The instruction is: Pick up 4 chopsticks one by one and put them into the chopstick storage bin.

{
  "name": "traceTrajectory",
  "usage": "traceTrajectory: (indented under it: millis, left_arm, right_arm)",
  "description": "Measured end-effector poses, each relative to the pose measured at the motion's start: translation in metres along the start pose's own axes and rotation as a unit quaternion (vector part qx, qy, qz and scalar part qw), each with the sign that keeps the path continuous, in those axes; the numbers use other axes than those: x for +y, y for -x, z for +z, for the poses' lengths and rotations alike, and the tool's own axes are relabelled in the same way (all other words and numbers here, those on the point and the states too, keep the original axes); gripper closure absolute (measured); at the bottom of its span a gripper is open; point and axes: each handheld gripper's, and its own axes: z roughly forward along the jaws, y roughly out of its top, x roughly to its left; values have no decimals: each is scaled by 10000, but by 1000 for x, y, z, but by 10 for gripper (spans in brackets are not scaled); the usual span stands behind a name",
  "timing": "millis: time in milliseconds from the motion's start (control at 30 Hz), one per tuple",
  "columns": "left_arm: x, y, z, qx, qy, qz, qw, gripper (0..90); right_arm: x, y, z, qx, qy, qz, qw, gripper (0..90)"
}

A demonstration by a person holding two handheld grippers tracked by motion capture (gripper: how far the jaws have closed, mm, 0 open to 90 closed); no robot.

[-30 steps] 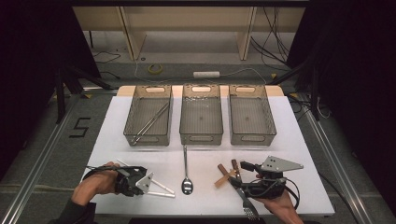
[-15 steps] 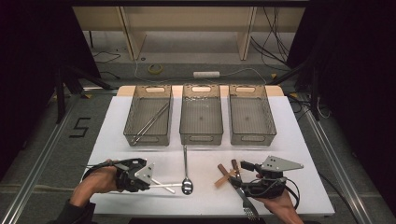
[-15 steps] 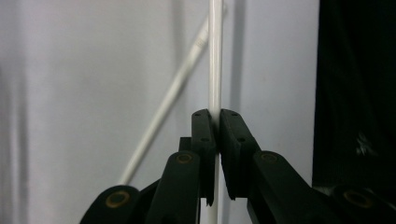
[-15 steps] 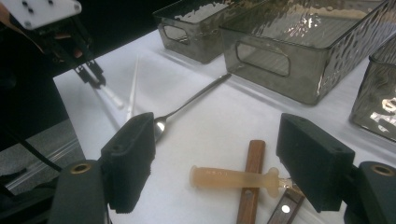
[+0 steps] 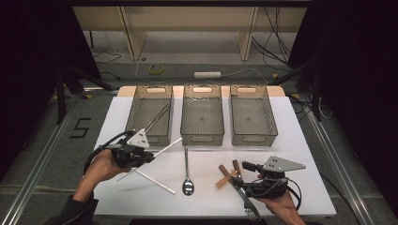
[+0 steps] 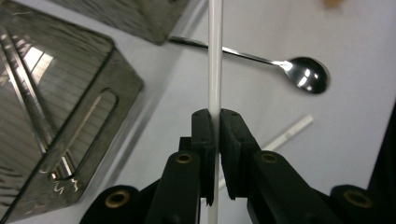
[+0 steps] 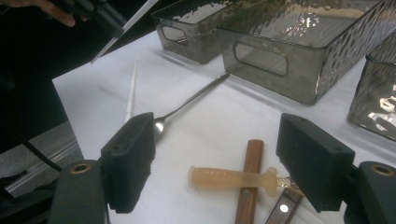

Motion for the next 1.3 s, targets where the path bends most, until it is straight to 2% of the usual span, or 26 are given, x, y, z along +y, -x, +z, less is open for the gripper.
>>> traceTrajectory:
  millis: [100, 333, 733, 1000, 1300]
  left_arm:
    - [2, -14, -1, 200, 34, -264, 9994, 841]
    - [6, -34, -7, 420, 271, -662, 9966, 841]
    - [16, -49, -7, 513, 398, -855, 9942, 842]
    - [23, -60, -12, 622, 543, -973, 9918, 842]
    - [31, -73, -16, 769, 552, -1031, 9902, 842]
  right_arm:
    - [0, 0, 0, 9, -12, -5, 10000, 292]
    - [0, 1, 0, 8, 2, 10, 10000, 292]
    - [0, 1, 0, 16, 24, 22, 10000, 292]
    - [0, 1, 0, 23, 28, 22, 10000, 292]
    - [0, 1, 0, 18, 46, 27, 10000, 291]
